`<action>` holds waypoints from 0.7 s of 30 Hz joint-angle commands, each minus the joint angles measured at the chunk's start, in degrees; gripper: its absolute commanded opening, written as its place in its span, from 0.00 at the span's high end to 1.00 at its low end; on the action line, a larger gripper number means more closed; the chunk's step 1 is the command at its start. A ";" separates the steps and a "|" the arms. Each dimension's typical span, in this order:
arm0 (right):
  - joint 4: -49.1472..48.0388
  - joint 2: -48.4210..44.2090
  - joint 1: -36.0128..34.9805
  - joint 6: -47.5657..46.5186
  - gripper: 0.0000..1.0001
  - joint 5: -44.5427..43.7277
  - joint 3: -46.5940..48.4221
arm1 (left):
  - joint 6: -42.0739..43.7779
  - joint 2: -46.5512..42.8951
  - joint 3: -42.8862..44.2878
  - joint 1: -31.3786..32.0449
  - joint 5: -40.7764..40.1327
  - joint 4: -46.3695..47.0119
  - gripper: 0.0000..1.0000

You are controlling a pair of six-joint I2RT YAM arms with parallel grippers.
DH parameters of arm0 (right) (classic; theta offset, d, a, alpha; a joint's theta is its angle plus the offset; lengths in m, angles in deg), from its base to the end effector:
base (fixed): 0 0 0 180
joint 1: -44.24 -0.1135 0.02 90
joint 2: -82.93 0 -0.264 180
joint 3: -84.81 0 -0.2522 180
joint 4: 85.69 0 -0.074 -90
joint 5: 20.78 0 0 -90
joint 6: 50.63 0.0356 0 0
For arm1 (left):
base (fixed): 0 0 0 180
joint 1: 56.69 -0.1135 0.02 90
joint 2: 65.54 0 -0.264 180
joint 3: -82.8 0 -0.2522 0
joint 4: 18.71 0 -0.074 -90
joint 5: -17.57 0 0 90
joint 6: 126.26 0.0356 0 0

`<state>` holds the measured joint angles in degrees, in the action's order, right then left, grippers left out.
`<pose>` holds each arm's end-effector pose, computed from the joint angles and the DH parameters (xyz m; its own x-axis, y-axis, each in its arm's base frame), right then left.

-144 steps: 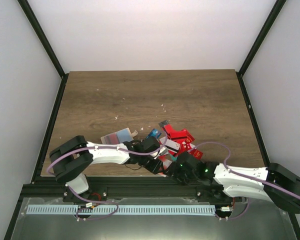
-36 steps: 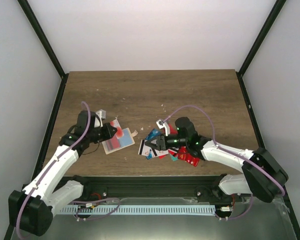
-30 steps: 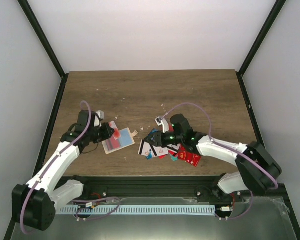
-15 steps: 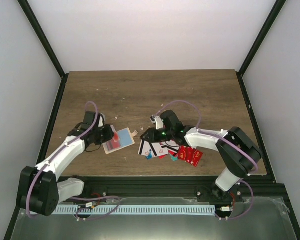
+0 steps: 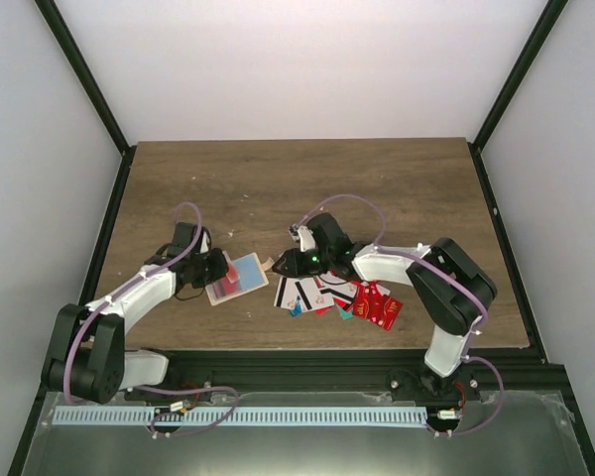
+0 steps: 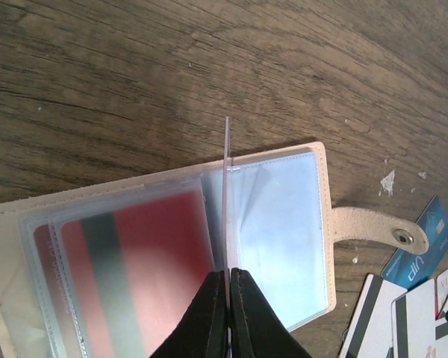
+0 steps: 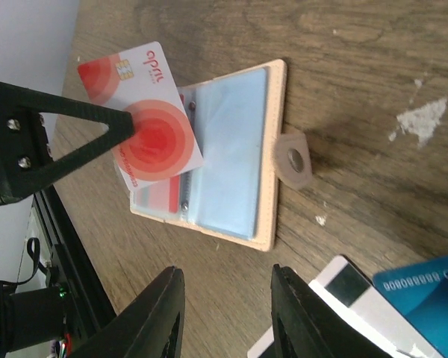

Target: Put the credit cards into the card holder

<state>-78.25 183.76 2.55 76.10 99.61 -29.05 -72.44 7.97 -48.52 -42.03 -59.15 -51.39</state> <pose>0.2528 0.2493 0.1590 -0.9121 -0.1216 -0.3914 -0.3848 0.5831 0.7155 0.2227 -0.0667 0.1691 -0.8745 -0.3651 -0.3192 -0.1865 0.8608 -0.4735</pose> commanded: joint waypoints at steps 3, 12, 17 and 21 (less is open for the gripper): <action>0.29 2.50 0.32 -1.46 0.66 0.75 4.37 | -0.60 1.52 -1.06 -0.33 1.33 3.34 0.96; -0.46 5.95 0.31 -1.34 0.66 1.02 6.34 | -1.96 0.82 -3.08 -0.33 4.39 5.39 0.96; -0.59 9.33 0.32 -2.25 0.67 -0.67 7.41 | -2.21 -0.01 -3.99 -0.29 5.28 5.97 0.96; -0.61 12.08 0.33 -2.33 0.71 -1.04 7.64 | -2.30 -0.06 -4.55 -0.33 6.07 6.57 0.96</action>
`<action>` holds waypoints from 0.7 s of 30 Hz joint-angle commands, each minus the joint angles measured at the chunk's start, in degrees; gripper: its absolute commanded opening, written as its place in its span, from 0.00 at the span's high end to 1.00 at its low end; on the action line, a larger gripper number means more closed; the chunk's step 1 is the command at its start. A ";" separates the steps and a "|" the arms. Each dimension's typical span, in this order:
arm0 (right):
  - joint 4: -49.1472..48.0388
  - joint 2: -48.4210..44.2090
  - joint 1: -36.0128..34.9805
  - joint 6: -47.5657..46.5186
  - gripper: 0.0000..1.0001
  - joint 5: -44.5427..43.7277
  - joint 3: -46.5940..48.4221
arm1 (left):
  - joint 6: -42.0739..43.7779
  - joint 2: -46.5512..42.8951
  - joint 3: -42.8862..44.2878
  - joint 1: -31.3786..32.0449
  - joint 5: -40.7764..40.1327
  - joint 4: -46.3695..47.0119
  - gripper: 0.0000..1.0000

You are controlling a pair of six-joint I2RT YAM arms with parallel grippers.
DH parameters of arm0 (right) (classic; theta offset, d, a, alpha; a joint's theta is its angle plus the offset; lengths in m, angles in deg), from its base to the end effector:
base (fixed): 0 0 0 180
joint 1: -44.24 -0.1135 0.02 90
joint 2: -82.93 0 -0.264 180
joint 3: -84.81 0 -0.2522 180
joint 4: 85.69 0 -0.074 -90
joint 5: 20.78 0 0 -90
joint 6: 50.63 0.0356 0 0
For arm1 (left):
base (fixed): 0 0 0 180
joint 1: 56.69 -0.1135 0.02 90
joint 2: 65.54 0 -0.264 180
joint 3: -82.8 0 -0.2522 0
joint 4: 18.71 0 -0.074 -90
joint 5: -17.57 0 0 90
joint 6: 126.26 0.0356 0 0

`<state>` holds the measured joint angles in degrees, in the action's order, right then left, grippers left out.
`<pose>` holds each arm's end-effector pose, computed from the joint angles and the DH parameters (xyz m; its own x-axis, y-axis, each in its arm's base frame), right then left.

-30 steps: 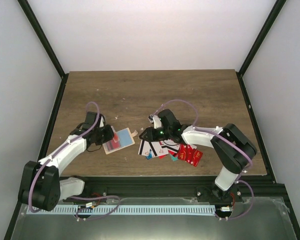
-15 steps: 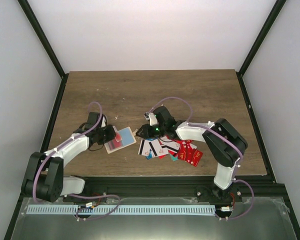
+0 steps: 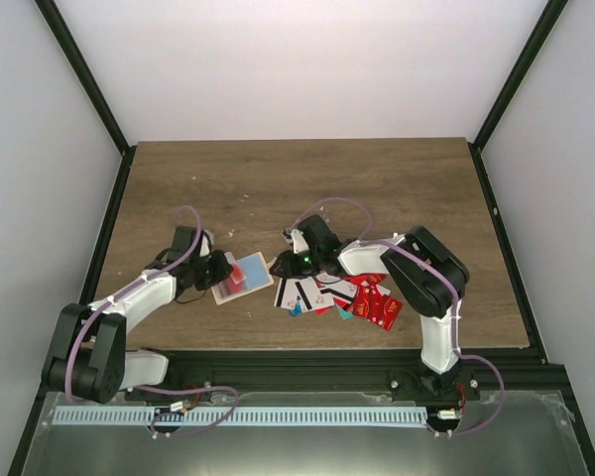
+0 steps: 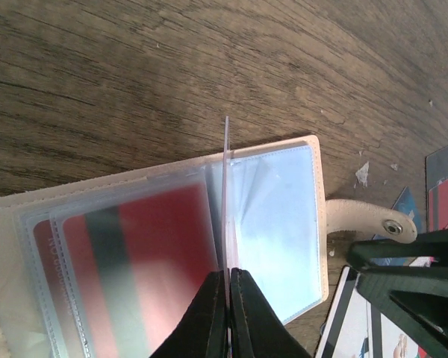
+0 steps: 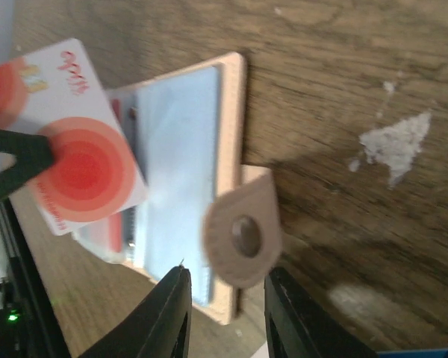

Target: Put the credit cards into the card holder

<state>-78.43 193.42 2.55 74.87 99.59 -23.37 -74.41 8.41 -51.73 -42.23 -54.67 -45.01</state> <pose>0.2734 0.2676 0.1280 -0.9225 -0.1507 -0.3553 -0.3694 0.6116 0.6996 0.2209 -0.0682 0.1588 -0.8742 -0.3821 -0.2996 -0.1677 0.8167 -0.5522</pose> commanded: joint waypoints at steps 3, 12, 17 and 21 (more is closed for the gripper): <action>-0.93 3.10 0.33 -0.74 0.76 -0.95 0.99 | -0.26 -0.75 -1.64 -0.13 2.04 0.58 0.96; -1.17 3.54 0.35 0.06 0.86 -1.79 -1.31 | -0.84 -0.76 -2.91 -0.13 4.11 2.51 0.96; -1.06 4.17 0.31 0.27 0.89 -1.74 -1.63 | -0.96 -1.00 -2.88 -0.13 4.95 2.86 0.96; -1.00 4.57 0.26 0.31 0.90 -1.87 -1.81 | -1.34 -0.89 -2.90 -0.18 5.99 3.44 0.96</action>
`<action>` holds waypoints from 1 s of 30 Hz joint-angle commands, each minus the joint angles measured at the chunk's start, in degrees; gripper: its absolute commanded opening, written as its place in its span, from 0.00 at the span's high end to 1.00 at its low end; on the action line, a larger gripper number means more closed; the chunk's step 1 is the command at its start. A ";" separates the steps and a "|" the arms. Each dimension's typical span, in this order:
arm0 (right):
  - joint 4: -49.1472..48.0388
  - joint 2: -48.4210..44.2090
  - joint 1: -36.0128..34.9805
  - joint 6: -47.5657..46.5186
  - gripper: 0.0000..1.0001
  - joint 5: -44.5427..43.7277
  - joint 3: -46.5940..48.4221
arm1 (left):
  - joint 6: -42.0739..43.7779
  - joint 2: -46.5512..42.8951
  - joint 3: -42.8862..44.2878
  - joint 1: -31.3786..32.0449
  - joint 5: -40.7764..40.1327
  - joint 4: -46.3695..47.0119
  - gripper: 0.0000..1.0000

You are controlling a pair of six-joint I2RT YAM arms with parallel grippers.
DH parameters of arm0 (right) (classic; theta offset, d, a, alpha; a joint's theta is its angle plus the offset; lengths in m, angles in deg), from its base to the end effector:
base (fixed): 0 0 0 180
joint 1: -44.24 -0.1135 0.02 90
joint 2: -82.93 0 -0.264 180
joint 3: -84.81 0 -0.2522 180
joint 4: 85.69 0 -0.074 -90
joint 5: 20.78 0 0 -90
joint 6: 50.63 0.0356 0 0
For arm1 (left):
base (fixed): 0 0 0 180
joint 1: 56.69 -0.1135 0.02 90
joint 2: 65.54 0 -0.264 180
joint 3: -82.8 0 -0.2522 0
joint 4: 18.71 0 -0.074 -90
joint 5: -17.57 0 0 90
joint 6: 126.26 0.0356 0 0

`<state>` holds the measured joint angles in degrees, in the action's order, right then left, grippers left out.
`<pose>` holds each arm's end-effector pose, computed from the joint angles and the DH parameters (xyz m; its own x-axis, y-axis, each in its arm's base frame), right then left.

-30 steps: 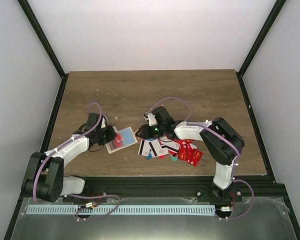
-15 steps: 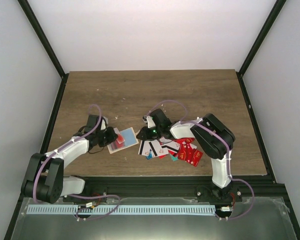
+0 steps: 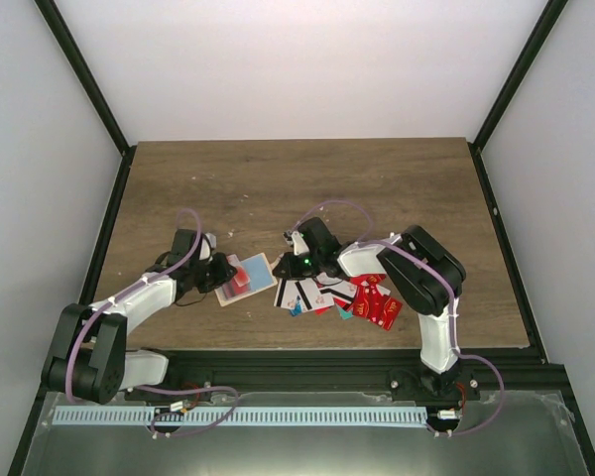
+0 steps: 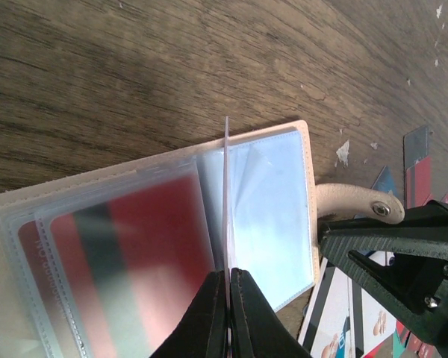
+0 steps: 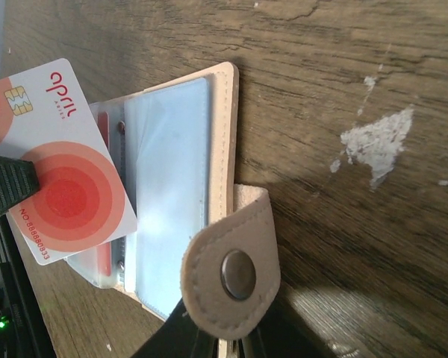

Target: Put the credit cards into the card holder

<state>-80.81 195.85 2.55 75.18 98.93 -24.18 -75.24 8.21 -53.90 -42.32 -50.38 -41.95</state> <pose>0.2738 0.2675 0.1117 -0.9276 -0.1457 -0.3439 -0.3555 0.6266 0.6935 0.2165 -0.0693 0.1529 -0.8870 -0.3746 -0.2700 -0.1448 0.7809 -0.6077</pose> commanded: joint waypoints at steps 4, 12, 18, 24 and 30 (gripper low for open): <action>1.42 2.08 0.30 0.05 0.91 -1.16 -1.09 | -0.74 -0.59 -0.80 -0.05 2.03 0.72 0.96; 1.76 2.09 0.32 -0.14 0.92 -1.17 -1.11 | -2.49 -1.39 -1.35 -0.18 2.80 1.42 0.96; 1.74 2.40 0.32 -0.13 0.92 -1.14 -0.98 | -4.25 -0.90 -2.54 -0.22 4.55 3.83 0.96; 1.89 2.47 0.30 -0.23 0.92 -1.12 -0.92 | -4.91 -1.22 -2.74 -0.31 5.34 4.33 0.96; 1.86 2.82 0.36 -0.30 0.92 -0.94 -0.66 | -5.30 -1.95 -2.86 -0.38 6.25 4.35 0.96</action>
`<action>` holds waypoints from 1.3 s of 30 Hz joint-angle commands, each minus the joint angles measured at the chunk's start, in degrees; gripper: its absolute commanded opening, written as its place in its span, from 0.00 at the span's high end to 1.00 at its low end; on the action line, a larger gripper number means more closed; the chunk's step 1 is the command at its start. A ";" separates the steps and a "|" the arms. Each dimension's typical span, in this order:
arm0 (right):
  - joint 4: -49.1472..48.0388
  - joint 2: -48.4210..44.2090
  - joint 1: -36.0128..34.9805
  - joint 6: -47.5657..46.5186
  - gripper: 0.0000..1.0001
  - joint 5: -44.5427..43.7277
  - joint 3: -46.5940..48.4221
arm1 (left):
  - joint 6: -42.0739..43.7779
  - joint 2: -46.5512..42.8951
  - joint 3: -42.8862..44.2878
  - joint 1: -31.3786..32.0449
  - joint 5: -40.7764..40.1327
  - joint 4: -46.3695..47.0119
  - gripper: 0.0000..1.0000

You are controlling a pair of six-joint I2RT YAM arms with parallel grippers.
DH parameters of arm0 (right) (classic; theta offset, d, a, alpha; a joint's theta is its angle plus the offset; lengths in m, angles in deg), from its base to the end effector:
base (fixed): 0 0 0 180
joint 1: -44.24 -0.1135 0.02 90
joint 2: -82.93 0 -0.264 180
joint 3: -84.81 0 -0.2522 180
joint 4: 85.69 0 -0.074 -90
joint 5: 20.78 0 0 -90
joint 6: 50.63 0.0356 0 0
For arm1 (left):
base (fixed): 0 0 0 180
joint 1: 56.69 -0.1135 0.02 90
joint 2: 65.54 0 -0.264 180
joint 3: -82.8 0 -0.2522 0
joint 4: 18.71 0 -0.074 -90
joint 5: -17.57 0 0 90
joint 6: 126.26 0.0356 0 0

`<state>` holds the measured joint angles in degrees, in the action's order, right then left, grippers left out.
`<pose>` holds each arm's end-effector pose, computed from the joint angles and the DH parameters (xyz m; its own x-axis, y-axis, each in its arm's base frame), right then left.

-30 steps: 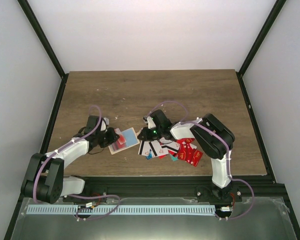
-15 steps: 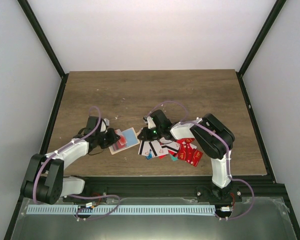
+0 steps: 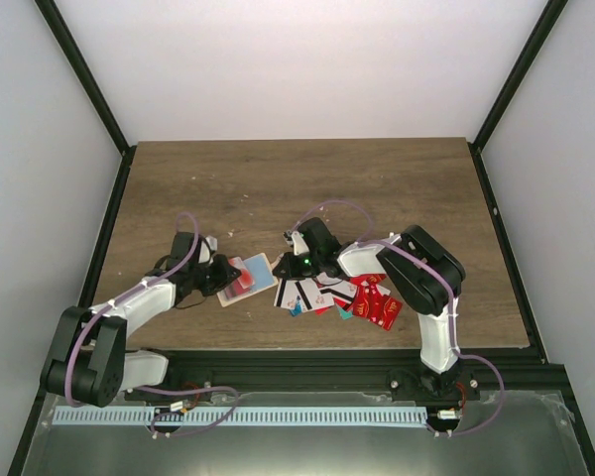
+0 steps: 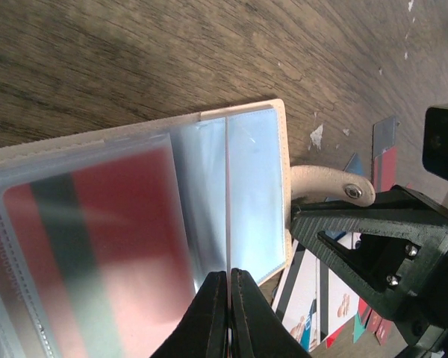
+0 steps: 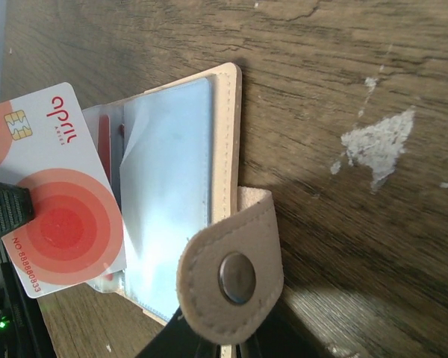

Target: Put the credit cards into the card holder

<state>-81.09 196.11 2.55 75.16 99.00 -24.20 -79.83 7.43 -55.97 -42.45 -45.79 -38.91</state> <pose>0.2739 0.2677 0.1104 -0.9276 -0.1464 -0.3437 -0.3559 0.6258 0.6940 0.2116 -0.0702 0.1499 -0.8892 -0.4099 -0.2033 -0.1726 0.7119 -0.6807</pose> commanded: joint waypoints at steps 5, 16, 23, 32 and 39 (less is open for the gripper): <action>2.28 2.71 0.34 -0.28 0.92 -0.86 -0.63 | -0.59 -0.95 -1.27 -0.25 0.82 0.96 0.96; 2.47 3.20 0.34 -0.46 0.92 -0.59 -0.56 | 0.26 1.75 -3.73 -0.27 0.56 5.49 0.96; 2.49 3.64 0.30 -0.46 0.93 -0.12 -0.29 | 0.42 3.06 -5.00 -0.27 1.92 9.14 0.96; 2.79 4.23 0.37 -0.47 0.93 0.27 0.15 | 1.78 6.22 -5.58 -0.18 4.77 11.98 0.96; 2.96 4.50 0.34 -0.46 0.93 0.73 0.50 | 6.00 10.03 -5.14 -0.18 6.45 13.85 0.96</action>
<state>-82.89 197.51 2.92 75.16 101.57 -23.92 -77.73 14.77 -60.41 -42.53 -40.09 -25.38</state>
